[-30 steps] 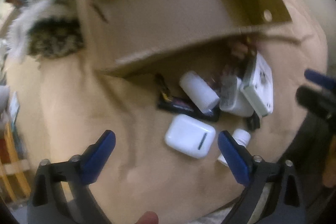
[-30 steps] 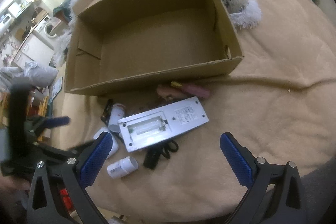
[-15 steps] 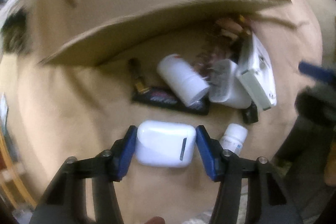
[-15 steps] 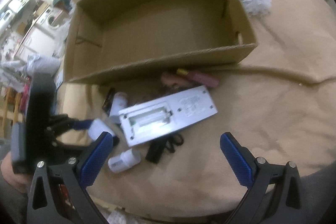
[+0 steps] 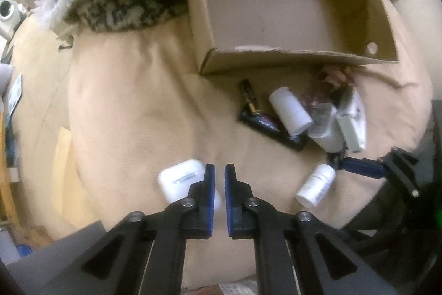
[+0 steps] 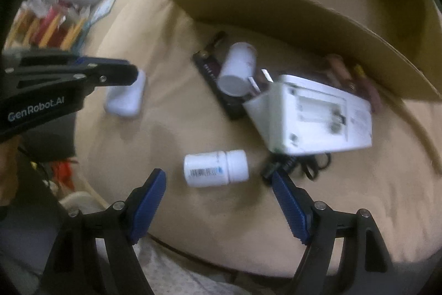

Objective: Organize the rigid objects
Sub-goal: 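Grasp the white earbud case with left tool while right tool grasps white pill bottle, then carry both items into the box and open both tools to release them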

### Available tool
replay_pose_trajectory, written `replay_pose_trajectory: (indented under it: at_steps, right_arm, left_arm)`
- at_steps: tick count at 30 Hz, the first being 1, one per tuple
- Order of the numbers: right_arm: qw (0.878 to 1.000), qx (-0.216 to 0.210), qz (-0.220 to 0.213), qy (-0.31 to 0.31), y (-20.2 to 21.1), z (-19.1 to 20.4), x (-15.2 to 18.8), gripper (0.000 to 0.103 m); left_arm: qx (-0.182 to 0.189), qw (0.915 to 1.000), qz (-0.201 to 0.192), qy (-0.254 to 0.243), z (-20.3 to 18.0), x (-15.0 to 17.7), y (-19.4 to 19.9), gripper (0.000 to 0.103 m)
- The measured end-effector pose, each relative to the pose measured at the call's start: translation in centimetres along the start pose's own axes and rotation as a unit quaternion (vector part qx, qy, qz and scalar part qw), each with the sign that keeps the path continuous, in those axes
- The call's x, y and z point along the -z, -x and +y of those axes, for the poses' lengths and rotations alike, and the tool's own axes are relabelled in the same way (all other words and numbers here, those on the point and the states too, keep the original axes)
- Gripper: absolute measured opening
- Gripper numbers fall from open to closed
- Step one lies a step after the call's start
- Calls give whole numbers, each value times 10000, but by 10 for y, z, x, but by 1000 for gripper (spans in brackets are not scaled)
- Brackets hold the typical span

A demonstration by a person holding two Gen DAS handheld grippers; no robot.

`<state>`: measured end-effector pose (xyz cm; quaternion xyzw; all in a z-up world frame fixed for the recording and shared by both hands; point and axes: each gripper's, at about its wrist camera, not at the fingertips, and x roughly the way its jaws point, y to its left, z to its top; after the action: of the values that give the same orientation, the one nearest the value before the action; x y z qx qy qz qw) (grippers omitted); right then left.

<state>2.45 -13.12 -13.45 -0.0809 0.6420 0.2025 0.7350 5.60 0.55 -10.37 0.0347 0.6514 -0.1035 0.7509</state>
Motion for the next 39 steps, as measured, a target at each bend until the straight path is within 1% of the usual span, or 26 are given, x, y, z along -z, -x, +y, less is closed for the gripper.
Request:
replay_pose_trajectory:
  at_steps: [1,2,3,4,6,7,9,11,13,14,15,16,22,24,27,30,34,36,37,39]
  right_arm:
    - [9999,63,-28,93,-1,3,-2,85]
    - [9998,78,-42,159,-2,6,-3,85]
    - [9998,61,-35,172,-5,8,-6,85]
    - [9998,19,-31,189,-6,9,-7,84]
    - [9996,-31,-12,283,-10,13,-7,75]
    - [9994,-6,19,338,-14,15,-8,73]
    - [9988,199,35,457,-20,22,-11,57]
    - [9981,277,-10,555,-21,24,-10,49]
    - [9982,238,-56,541,-18,22,-11,49]
    - [9983,208,-77,532,-18,22,-9,49]
    - [9985,175,-99,513,-15,18,-8,49]
    - [9987,137,-115,483,-14,16,-8,49]
    - [9992,-54,-231,319,2,-5,-1,49]
    - [9991,-152,-308,248,9,-10,2,49]
    - [9981,-363,-493,115,27,-16,7,49]
    - [9959,-519,-734,-27,54,-25,13,49]
    - [9921,-288,-1212,-156,97,-47,9,49]
    - [9895,-205,-1408,-265,116,-55,-1,49]
    - [9880,-176,-1498,-325,124,-62,-5,49]
    - [9856,-141,-1635,-408,139,-74,-14,49]
  left_arm:
    - [26,10000,47,61,2,-1,-3,23]
    - [81,9999,77,89,0,0,-11,30]
    - [69,9999,98,105,2,0,-11,53]
    - [16,9999,86,140,0,-1,-16,68]
    - [-6,9994,63,332,11,-1,-18,68]
    - [13,9987,110,498,18,-2,-21,68]
    - [1,9974,187,695,23,3,-27,68]
    - [-129,9969,330,708,25,4,-38,68]
    - [-162,9964,437,713,23,4,-49,67]
    - [-201,9961,484,705,23,3,-54,63]
    - [-273,9960,506,689,19,3,-60,53]
    - [-382,9958,497,662,19,1,-62,41]
    - [-350,9960,423,709,22,-1,-57,40]
    - [-376,9962,304,726,26,4,-50,40]
    - [-323,9959,113,836,18,7,-32,40]
    - [-256,9952,-229,919,15,11,-5,40]
    - [-237,9922,-818,913,2,0,36,40]
    - [-284,9901,-1091,838,-8,-10,53,40]
    - [-304,9890,-1202,807,-9,-15,59,40]
    - [-287,9884,-1299,732,-16,-29,68,40]
